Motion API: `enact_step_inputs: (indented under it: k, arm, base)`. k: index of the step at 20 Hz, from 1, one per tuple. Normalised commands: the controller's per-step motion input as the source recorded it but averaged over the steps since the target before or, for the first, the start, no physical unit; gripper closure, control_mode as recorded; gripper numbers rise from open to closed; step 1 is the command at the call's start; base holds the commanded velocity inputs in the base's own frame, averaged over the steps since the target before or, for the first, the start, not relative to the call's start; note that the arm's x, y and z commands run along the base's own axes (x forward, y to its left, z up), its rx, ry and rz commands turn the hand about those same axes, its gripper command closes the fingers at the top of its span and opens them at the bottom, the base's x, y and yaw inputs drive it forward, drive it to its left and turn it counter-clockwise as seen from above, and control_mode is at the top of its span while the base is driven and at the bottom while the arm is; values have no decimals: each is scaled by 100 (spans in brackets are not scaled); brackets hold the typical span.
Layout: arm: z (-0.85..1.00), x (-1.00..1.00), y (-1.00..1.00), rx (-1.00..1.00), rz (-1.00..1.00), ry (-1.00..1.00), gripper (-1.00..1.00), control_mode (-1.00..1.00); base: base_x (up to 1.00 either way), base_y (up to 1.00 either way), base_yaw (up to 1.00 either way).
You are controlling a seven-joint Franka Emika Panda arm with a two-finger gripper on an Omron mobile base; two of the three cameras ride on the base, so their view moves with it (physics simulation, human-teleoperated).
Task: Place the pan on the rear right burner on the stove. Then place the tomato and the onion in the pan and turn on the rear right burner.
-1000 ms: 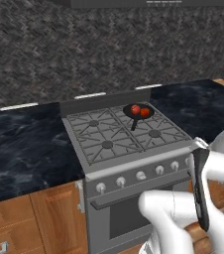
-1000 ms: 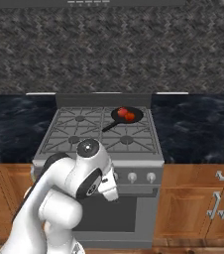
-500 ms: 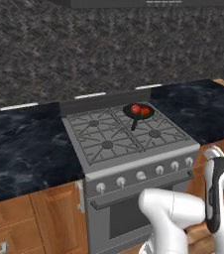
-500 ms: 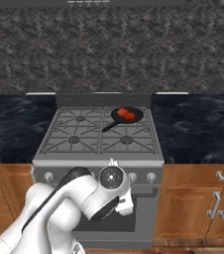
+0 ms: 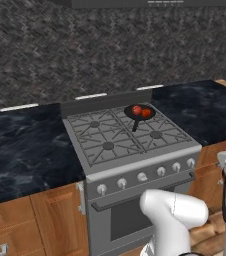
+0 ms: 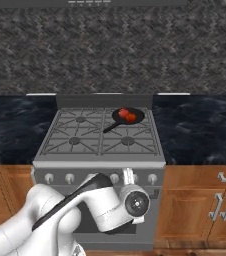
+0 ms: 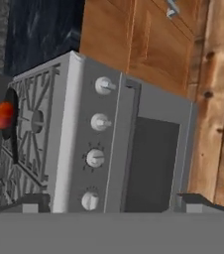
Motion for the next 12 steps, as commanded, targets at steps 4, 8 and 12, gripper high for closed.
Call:
enact_step_inputs:
  k: [4,8,12]
  arm:
    - [0,0,-21,23,0,-12,-100,-100]
    - [0,0,-17,22,0,-13,-100,-100]
    - [0,0,-6,24,0,-9,-100,-100]
  base:
    - [0,0,0]
    - [0,0,0]
    - [0,0,0]
